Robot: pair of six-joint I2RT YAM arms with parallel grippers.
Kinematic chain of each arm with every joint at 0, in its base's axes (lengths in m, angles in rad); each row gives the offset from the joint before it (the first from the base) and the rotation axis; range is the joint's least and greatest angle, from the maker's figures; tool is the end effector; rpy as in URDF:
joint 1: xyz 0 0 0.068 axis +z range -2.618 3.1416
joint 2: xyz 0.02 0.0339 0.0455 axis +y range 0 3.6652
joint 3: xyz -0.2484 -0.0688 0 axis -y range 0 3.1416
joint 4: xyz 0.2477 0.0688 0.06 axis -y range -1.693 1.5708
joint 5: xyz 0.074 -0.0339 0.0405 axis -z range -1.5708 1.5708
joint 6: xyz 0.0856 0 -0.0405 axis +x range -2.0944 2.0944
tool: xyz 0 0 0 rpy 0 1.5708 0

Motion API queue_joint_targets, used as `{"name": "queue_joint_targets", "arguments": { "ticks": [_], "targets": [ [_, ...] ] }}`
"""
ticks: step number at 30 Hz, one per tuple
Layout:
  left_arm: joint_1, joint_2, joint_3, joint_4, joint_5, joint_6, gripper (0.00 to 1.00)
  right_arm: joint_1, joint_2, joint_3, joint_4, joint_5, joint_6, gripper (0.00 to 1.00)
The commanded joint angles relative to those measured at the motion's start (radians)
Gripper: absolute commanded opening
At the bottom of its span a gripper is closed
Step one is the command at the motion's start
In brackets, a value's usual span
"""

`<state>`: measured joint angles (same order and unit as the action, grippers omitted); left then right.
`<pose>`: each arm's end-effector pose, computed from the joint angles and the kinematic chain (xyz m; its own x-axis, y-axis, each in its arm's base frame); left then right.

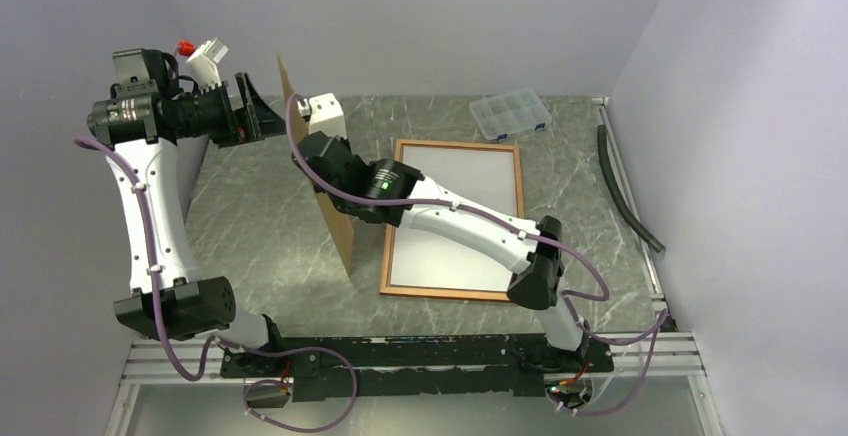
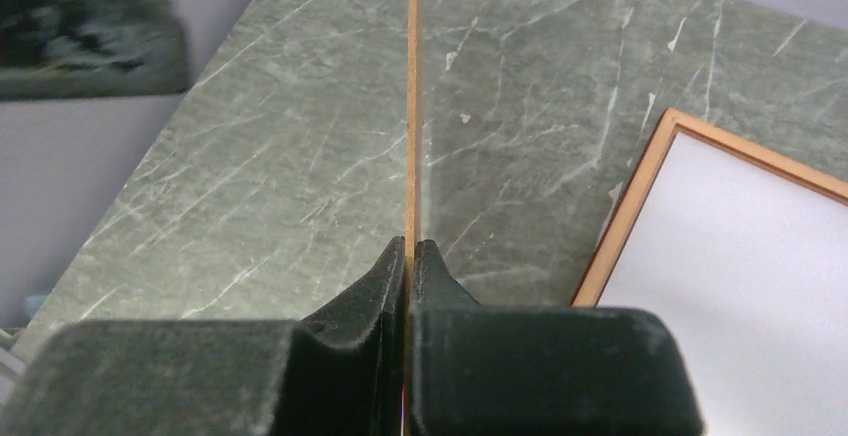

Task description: Put the photo into the frame

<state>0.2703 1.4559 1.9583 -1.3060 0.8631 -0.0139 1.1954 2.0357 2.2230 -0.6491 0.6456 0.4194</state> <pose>0.2773 0.0093 0.4388 -0.6983 -0.2029 -0.6864 0.3250 0.7646 -0.5566 0.2279 0.4379 0.3772 -0.3714 -0.0553 -0.9268 -0.4318 0.8940 0.1197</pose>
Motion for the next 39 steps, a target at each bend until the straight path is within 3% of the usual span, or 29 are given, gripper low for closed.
{"name": "queue_joint_targets", "arguments": {
  "ticks": [1,7,14,25,39],
  "targets": [
    [-0.017,-0.004,-0.036,0.103,-0.053,-0.168,0.94,0.016,0.016,0.082,-0.004,0.016,0.028,0.00],
    [-0.046,0.042,-0.011,0.129,-0.222,-0.236,0.94,0.016,0.022,0.071,0.024,-0.008,0.061,0.00],
    [-0.091,0.106,-0.016,0.093,-0.425,-0.196,0.94,0.019,0.074,0.117,0.019,-0.053,0.101,0.00],
    [-0.184,0.125,-0.014,0.125,-0.496,-0.180,0.93,0.024,0.120,0.178,0.030,-0.145,0.144,0.00],
    [-0.251,0.139,-0.015,0.026,-0.674,-0.074,0.59,0.034,0.125,0.233,0.043,-0.195,0.150,0.00]
  ]
}}
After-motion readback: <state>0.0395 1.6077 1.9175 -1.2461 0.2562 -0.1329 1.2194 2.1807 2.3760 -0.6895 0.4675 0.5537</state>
